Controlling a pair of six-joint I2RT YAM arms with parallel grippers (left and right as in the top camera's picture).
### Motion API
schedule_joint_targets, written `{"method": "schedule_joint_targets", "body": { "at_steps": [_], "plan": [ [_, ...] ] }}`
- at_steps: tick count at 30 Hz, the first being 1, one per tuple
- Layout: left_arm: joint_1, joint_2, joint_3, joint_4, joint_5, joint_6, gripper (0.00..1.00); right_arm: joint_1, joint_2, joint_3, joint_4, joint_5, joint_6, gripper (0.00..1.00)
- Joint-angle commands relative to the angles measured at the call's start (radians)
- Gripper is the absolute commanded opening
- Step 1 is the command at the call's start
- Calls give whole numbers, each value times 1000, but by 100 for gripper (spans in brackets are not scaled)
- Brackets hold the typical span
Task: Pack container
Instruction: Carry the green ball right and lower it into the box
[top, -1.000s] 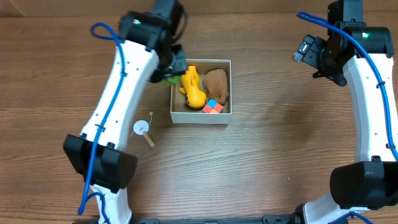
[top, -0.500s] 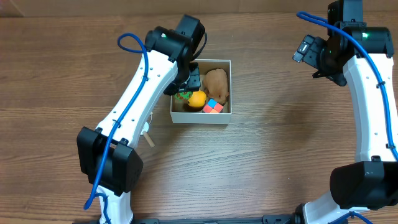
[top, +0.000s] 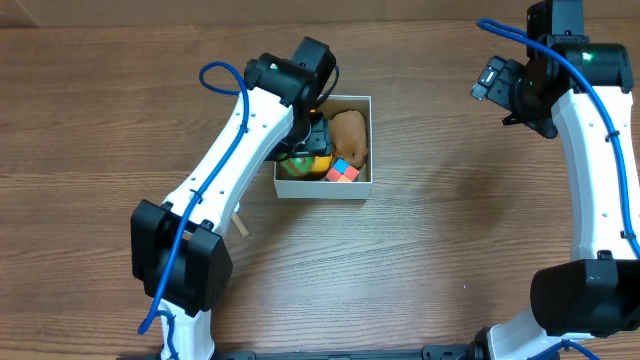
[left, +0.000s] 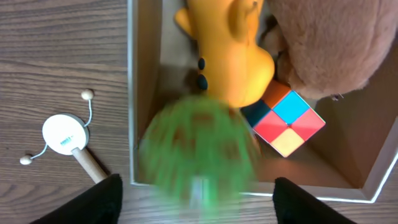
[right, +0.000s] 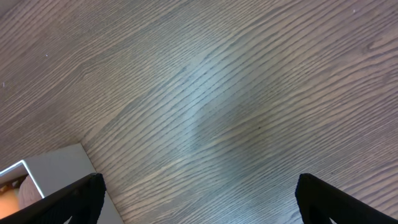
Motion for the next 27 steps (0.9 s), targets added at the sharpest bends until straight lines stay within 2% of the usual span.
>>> {"method": "schedule_joint_targets", "body": {
  "at_steps": [1,10,12,14,15,16,17,20,27],
  "plan": [
    [-3,6,3,4,-2,7,80,3,-5,7,5,0,1,100],
    [-2,-32,34,-8,-6,3,80,3,-5,7,5,0,1,100],
    [-3,-44,34,-10,-3,5,77,3,-5,7,5,0,2,100],
    [-10,-48,34,-31,-8,16,65,3,-5,7,5,0,1,100],
    [-11,-48,33,-36,-8,26,51,3,-5,7,5,0,1,100],
    [-12,-48,33,-43,-11,31,28,3,-5,7,5,0,2,100],
    [-11,-48,33,-51,-18,31,20,3,-5,7,5,0,1,100],
    [-11,-47,33,-69,-32,31,11,3,-5,7,5,0,1,100],
    [-10,-46,-28,-37,-36,31,4,3,-5,7,5,0,1,100]
  ]
}}
